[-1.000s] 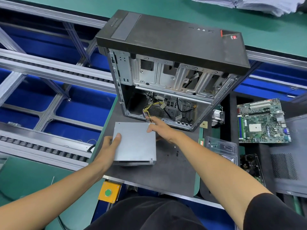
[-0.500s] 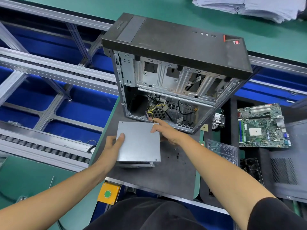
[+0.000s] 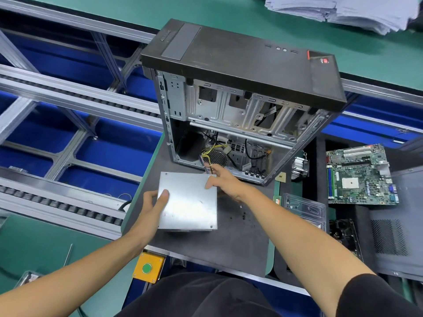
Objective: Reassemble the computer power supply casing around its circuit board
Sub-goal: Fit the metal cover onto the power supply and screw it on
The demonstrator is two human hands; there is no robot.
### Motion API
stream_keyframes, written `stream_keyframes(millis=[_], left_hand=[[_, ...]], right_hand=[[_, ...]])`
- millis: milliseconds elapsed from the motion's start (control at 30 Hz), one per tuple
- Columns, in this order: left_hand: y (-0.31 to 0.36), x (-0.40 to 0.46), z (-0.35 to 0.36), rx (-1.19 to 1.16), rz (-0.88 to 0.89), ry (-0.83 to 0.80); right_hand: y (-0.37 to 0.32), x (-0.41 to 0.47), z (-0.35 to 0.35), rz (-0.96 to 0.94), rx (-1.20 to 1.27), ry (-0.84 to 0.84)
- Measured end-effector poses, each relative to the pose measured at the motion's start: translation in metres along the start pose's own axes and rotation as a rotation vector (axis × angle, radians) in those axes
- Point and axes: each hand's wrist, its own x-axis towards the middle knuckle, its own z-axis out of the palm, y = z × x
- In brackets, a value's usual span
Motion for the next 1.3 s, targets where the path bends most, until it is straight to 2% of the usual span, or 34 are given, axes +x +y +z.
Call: stream_keyframes(millis=[433,733,833,967,1167,1300], left_hand=[[-0.006,0.004,-0.001,0.064,0.009,-0.013],[-0.014,0.004,-0.002,0.118,0.044,-0.027],[-0.014,0.003,-0.006,0.135,0.064,-0.04],[-0.012,-0.001,-0.006,0.164,0.076,-0.052],[-0.009,0.002,-0.006,0.258,0.045,-0.064],[-0.019,0.014,-0.001,0.395,-0.005,0.087]], right_hand=[[0.006,0.006,0.005,-0.029,0.046,0.007],[0.002,0.003,0.0,-0.041,-0.055,-0.013],[-0.005,0.003,-0.003,-0.004,0.051,0.071],[0.001,0.015,-0.009,-0.075,-0.112,0.166],[0.001,0.03,0.0,-0.103,-0.024,0.326],[-0.001,0.036,0.009,-0.071,-0.008,0.403]])
